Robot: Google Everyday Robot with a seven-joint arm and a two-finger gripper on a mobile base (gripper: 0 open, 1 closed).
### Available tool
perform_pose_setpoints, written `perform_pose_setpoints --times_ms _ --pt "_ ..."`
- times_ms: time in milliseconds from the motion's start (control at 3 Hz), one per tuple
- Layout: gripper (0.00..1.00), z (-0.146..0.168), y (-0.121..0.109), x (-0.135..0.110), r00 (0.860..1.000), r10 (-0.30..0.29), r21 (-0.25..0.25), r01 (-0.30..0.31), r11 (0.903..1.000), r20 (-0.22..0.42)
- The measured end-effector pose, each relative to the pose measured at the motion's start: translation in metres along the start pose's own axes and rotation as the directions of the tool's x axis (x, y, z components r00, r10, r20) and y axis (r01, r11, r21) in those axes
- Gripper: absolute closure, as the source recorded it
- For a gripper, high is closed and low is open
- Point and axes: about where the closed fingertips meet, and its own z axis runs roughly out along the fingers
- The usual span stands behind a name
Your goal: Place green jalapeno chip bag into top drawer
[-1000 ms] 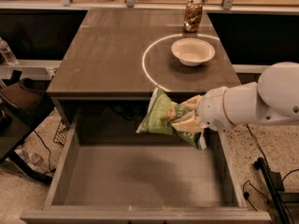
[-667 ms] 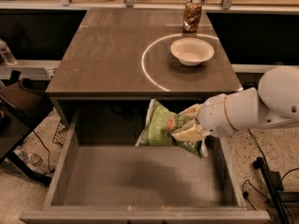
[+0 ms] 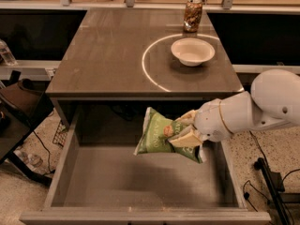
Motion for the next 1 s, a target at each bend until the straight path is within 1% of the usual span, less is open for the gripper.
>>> perform_pose_setpoints --times_ms 667,1000 --pt "0.36 0.0019 0.0016 -0.0020 1.000 -0.005 -0.005 0.005 1.0000 -0.001" --pt "0.05 0.0030 0.0027 -0.0034 1.000 -0.008 -0.008 0.008 0.9999 -0.002"
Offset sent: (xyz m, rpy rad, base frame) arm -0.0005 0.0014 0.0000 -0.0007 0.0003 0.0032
